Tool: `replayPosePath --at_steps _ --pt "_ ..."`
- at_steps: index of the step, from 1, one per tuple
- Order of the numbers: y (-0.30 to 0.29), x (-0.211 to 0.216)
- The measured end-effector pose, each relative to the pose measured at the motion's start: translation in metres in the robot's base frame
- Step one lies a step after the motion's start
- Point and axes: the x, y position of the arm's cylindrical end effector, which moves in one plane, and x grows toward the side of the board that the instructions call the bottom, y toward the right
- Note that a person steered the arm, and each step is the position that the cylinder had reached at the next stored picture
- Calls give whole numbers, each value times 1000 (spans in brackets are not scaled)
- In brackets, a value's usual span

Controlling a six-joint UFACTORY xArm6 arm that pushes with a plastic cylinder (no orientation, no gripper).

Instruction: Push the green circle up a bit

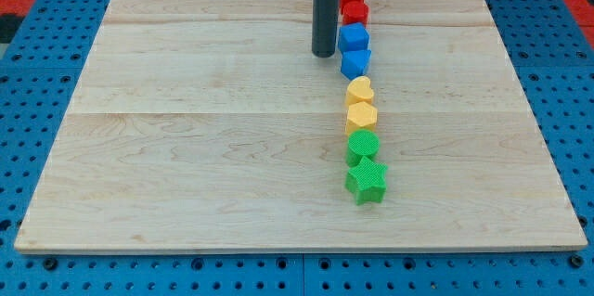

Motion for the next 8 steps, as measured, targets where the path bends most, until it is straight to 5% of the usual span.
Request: replayPosePath --at_steps 4,8 --pt "-54 184" --pt "24 182"
